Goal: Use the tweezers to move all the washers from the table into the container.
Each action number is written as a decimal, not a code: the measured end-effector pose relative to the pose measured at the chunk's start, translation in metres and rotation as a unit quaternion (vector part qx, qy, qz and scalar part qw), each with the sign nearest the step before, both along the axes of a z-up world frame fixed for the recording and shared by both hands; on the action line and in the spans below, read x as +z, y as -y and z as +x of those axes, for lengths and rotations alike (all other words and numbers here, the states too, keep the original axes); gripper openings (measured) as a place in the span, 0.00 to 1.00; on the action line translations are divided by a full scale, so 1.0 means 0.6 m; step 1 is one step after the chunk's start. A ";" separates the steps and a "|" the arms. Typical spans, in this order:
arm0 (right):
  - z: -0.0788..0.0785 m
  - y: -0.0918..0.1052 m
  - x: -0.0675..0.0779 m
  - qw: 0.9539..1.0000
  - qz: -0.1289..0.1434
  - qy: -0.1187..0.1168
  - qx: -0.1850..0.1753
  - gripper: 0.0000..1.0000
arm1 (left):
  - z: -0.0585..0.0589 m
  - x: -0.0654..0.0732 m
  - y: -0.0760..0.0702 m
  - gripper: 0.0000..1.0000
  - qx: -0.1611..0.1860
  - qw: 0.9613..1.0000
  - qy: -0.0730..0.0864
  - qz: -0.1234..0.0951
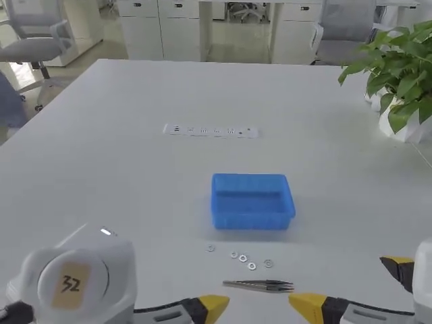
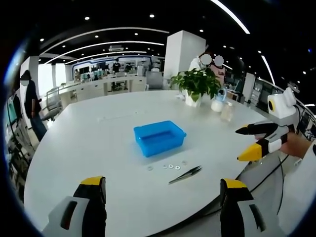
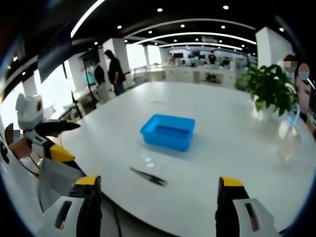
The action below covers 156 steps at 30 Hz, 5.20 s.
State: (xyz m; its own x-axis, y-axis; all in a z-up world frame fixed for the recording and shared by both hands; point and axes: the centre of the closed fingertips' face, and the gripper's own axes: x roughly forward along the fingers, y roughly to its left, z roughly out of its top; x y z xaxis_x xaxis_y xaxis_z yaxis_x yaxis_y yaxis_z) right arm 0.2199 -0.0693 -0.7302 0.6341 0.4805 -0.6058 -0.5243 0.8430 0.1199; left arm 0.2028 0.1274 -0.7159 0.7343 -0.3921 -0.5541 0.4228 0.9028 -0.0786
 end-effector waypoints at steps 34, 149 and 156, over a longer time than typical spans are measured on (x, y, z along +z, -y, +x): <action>0.002 0.003 -0.041 0.998 -0.034 -0.048 0.018 0.93 | 0.054 -0.125 0.063 0.22 -0.169 0.979 -0.088 0.067; 0.094 -0.297 -0.046 0.946 0.017 -0.001 0.325 0.10 | 0.113 0.035 0.080 0.00 -0.282 0.949 0.071 0.118; 0.108 -0.304 -0.075 0.947 0.014 -0.015 0.321 0.11 | 0.128 0.004 0.071 0.00 -0.281 0.950 0.056 0.127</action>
State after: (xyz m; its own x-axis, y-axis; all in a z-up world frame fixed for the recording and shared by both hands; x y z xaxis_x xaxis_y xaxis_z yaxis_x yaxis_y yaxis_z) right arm 0.2847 0.1133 -0.7750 0.1884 0.7772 -0.6004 -0.9240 0.3475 0.1599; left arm 0.2798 0.0845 -0.7138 0.5088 -0.6042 -0.6132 0.8363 0.5160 0.1855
